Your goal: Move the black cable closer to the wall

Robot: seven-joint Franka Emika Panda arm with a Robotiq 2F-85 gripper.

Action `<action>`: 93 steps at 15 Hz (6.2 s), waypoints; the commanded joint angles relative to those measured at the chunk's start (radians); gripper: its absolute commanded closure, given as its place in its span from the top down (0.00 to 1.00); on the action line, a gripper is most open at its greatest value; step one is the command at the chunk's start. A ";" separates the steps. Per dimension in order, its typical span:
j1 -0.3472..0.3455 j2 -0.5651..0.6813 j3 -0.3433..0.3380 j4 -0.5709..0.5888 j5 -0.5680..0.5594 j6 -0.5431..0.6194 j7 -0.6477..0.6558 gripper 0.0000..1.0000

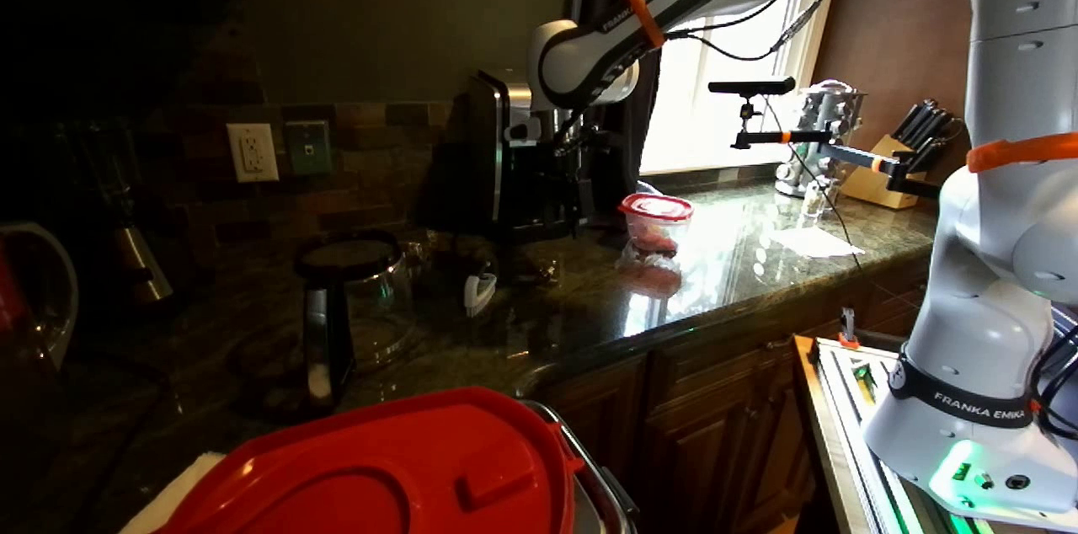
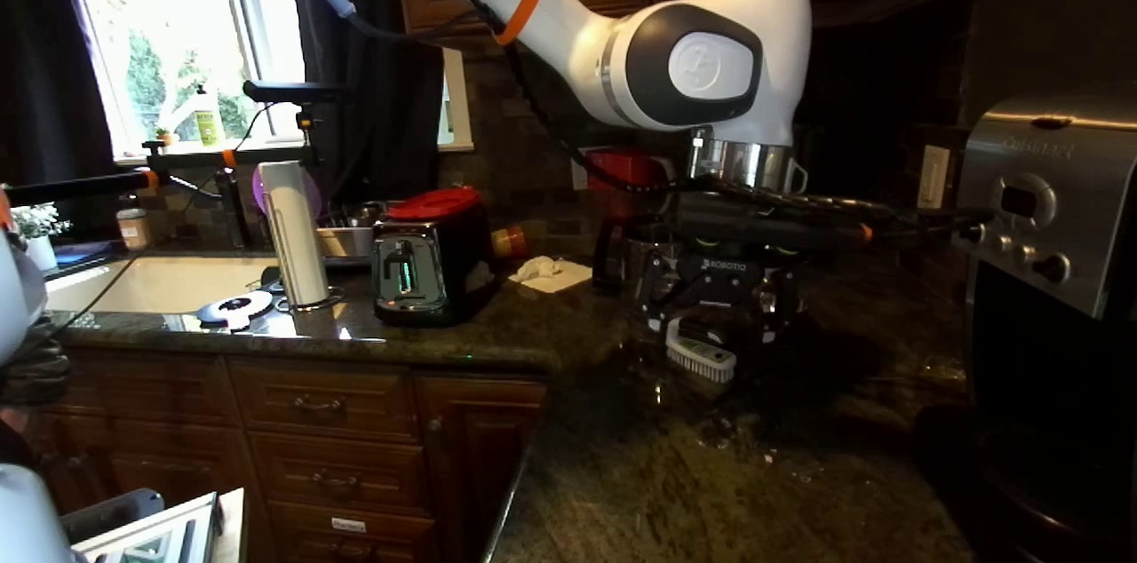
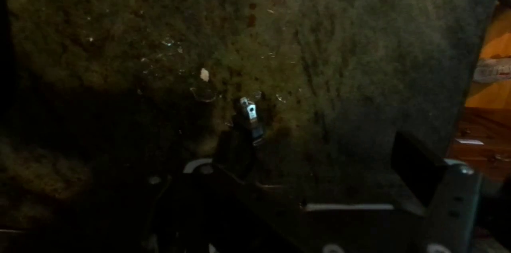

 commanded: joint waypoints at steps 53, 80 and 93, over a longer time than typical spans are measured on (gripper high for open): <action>0.022 -0.017 0.104 0.009 -0.172 0.623 0.019 0.22; 0.066 0.732 -0.026 1.077 -0.161 0.419 1.032 0.06; 0.054 0.877 0.082 1.373 -0.128 0.296 0.981 0.92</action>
